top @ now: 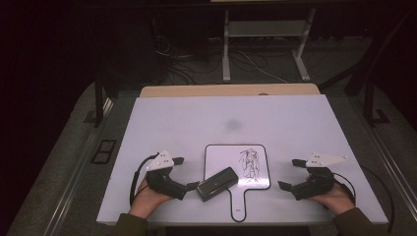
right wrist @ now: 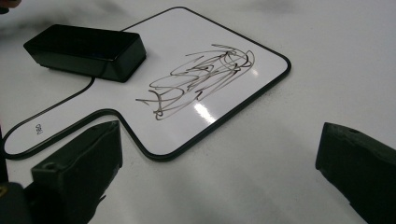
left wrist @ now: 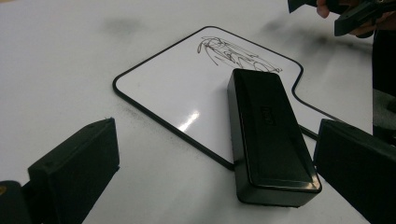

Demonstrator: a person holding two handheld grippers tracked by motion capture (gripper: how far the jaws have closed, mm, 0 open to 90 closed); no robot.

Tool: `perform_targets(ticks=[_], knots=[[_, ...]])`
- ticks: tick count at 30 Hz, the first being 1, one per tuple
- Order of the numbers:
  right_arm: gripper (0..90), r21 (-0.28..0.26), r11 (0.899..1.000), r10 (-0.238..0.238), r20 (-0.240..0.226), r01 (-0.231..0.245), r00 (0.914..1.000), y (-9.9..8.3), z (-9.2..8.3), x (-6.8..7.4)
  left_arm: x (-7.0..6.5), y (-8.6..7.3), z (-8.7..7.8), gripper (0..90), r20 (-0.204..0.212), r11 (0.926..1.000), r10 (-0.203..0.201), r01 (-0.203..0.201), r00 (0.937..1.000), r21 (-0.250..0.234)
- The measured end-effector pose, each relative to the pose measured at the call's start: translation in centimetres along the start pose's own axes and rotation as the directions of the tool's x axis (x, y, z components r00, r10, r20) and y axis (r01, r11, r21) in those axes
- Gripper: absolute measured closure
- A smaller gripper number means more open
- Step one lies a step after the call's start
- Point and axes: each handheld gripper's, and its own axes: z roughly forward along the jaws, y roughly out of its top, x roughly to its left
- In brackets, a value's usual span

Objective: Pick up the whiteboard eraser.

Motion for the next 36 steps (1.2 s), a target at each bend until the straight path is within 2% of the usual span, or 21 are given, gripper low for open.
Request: perform_targets(ticks=[16,20,24,36], knots=[[0.0,-0.022,1.0,0.015,-0.002,-0.015,0.9999,0.0,-0.2,-0.4,0.2,0.2,0.1,0.0,-0.026,0.9996,-0.027,0.028,0.9993,0.007],[0.0,-0.024,1.0,0.019,-0.003,-0.019,0.9998,0.1,-0.1,-0.4,0.2,0.3,0.1,0.0,-0.023,0.9997,-0.019,0.019,0.9996,0.013],[0.0,-0.02,1.0,0.015,-0.01,-0.015,0.9998,0.1,0.0,-0.4,0.1,0.4,-0.1,0.0,-0.021,0.9995,-0.031,0.031,0.9993,0.0],[0.0,-0.023,1.0,0.005,-0.018,-0.006,0.9998,0.2,0.1,-0.3,-0.5,1.1,1.0,0.0,-0.025,0.9999,-0.008,0.008,0.9997,0.011]])
